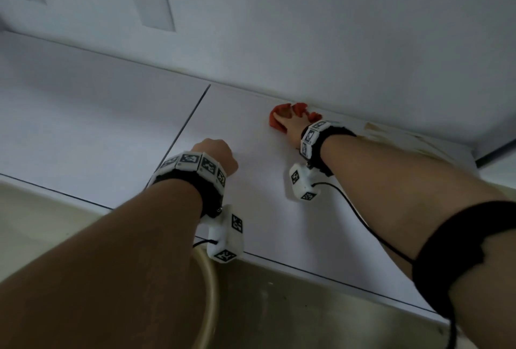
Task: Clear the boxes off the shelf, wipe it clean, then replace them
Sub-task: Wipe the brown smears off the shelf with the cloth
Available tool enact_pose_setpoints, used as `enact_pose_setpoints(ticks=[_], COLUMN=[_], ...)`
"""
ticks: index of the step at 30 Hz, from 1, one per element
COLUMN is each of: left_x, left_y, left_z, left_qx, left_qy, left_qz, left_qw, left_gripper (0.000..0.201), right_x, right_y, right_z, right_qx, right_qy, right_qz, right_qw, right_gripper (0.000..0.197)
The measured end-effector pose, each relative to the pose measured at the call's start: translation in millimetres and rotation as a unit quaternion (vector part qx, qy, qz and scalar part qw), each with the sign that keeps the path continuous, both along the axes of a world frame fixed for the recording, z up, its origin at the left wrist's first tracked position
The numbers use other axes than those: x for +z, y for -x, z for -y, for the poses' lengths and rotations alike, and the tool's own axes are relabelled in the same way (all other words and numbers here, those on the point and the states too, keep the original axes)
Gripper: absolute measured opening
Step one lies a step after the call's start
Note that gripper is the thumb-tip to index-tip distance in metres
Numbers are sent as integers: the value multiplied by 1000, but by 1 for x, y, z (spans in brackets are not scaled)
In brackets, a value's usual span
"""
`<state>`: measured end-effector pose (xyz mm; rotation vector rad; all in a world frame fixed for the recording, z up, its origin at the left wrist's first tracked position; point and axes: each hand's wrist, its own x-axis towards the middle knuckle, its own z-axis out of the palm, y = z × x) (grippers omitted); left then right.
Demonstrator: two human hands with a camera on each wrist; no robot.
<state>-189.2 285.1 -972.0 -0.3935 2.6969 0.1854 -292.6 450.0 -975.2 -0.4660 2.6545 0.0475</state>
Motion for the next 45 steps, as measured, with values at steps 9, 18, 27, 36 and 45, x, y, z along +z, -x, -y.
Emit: enact_pose_setpoints(ticks=[9,18,27,36,45], left_x=[2,3,5,3,-4], left_y=[2,-5,2,-7,4], left_z=[-8,-8,-15,-17,-10], left_qx=[-1,-15,17,-8,-41], left_qy=[14,5,-2,13,32], left_qz=[11,36,0,24,59], left_qw=[1000,999,1000,1000,997], left_gripper=[30,30,21,28,30], right_x=[-6,-3,0,-14,7], right_y=[-34,-40,-37,-86,-36], right_z=[-33,13,-73,-8,-63], right_qx=[5,116,-78,146,-7], right_qy=[-15,9,21,37,35], right_qz=[24,70,24,70,51], right_qw=[1000,991,996,986,998], right_gripper=[72,70,63,74,67])
